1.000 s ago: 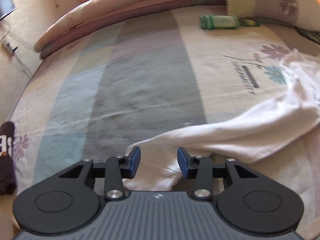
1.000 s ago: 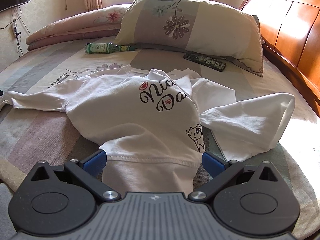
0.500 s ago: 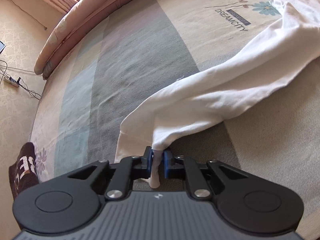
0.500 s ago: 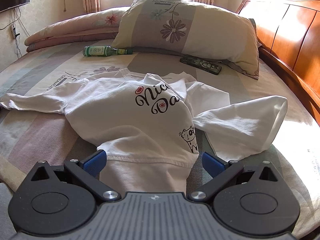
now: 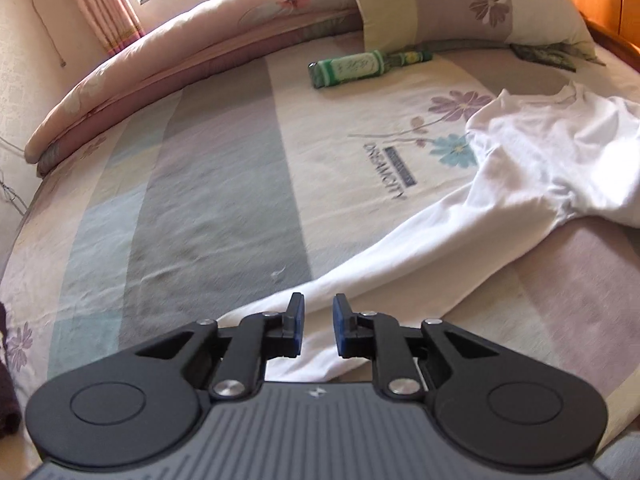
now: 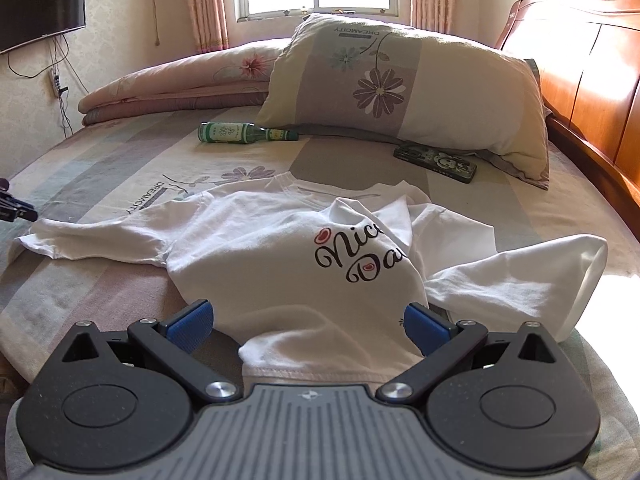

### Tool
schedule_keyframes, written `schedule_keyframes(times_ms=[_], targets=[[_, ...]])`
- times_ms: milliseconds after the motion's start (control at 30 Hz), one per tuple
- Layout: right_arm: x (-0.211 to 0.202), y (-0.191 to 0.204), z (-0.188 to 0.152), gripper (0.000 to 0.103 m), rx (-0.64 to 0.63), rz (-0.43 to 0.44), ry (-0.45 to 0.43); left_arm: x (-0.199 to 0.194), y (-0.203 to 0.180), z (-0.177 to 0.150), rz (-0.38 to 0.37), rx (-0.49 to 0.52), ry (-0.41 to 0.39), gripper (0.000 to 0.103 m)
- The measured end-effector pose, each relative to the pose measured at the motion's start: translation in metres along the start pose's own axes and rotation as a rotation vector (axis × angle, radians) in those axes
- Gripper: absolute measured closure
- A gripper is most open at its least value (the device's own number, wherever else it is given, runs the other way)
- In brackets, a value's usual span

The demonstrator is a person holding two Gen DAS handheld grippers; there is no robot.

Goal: Fold clothes
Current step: 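Grasp the shirt body with the left gripper and smooth it flat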

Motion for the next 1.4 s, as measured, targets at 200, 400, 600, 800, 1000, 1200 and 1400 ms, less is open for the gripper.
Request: schedule_keyframes(times_ms=[200, 400, 600, 800, 1000, 1200, 1400], targets=[[0.002, 0.012, 0.012, 0.000, -0.021, 0.104, -0.014, 0.049, -0.065, 0.061, -0.079, 0.017, -0.046, 0.085], [0.008, 0.011, 0.014, 0.000, 0.001, 0.135, -0.023, 0.097, -0.115, 0.081, -0.141, 0.003, -0.015, 0.086], [0.015, 0.004, 0.006, 0.000, 0.022, 0.152, -0.015, 0.077, -0.149, 0.063, -0.236, 0.047, -0.068, 0.087], [0.025, 0.008, 0.005, 0.000, 0.031, 0.178, -0.018, 0.067, -0.158, 0.054, -0.210, 0.147, -0.108, 0.083], [0.027, 0.009, 0.001, 0.000, 0.010, 0.156, -0.013, 0.085, -0.144, 0.062, -0.272, 0.086, -0.027, 0.061], [0.029, 0.003, -0.002, 0.000, 0.037, 0.141, -0.011, 0.084, -0.147, 0.061, -0.361, 0.082, -0.010, 0.099], [0.024, 0.000, 0.000, 0.000, 0.046, 0.142, -0.039, 0.090, -0.128, 0.079, -0.209, 0.065, -0.041, 0.102]])
Point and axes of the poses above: each gripper's, at about its wrist camera, not at the fingertips, and x roughly the way its jaws point, y to its left, z to its top, the point moved 4 cm from there along x, roughly the way its jaws point, and after that the axes turned 9 degrees about z, right-handed, at the moved point
